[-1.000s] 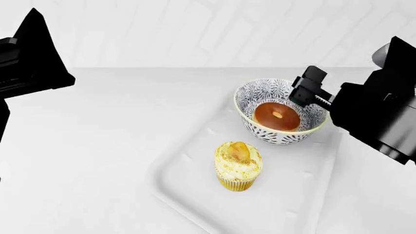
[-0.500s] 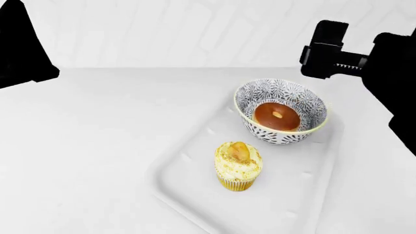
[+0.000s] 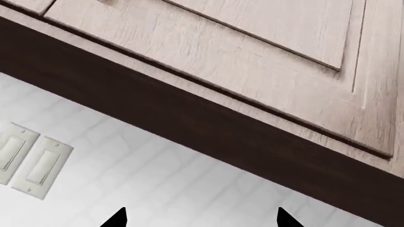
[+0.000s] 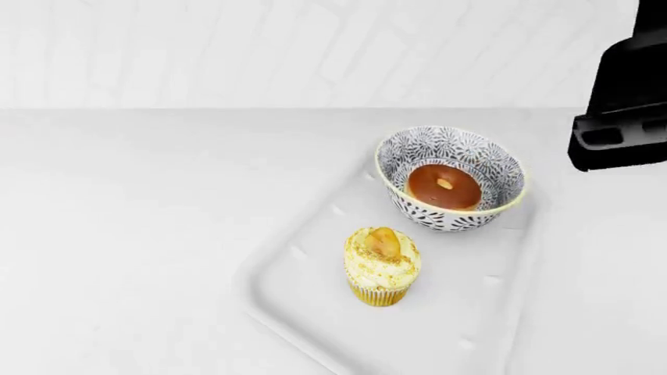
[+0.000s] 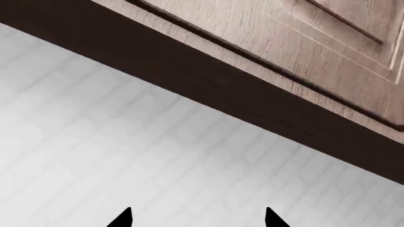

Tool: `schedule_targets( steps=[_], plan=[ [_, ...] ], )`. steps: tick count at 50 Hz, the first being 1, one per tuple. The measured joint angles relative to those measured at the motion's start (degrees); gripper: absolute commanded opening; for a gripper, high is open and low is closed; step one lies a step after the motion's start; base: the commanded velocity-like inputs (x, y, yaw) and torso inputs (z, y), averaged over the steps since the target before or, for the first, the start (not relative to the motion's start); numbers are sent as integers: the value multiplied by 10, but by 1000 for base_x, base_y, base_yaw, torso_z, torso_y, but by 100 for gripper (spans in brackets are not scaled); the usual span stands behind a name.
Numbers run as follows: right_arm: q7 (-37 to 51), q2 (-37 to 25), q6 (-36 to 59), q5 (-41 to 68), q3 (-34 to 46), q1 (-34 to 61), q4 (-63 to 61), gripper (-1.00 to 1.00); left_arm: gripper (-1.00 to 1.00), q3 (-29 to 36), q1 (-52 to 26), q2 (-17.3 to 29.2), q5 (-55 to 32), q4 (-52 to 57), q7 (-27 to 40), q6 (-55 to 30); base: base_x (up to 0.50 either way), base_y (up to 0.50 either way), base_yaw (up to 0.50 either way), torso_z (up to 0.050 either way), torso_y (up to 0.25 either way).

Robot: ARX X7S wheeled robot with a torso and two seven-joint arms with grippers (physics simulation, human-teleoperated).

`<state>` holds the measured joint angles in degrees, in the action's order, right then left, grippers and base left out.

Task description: Pick up the bowl with donut and place it on the tray. Pick up the cupcake and place it on the tray.

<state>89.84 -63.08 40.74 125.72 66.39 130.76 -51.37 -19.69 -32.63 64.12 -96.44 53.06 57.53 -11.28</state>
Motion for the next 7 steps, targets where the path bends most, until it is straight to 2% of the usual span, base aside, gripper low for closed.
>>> schedule_targets(
  steps=[7],
  plan=[
    [1, -8, 81, 33, -85, 22, -24, 100, 100, -144, 22, 12, -74, 6, 7, -6, 0, 0, 0, 0, 0]
  ],
)
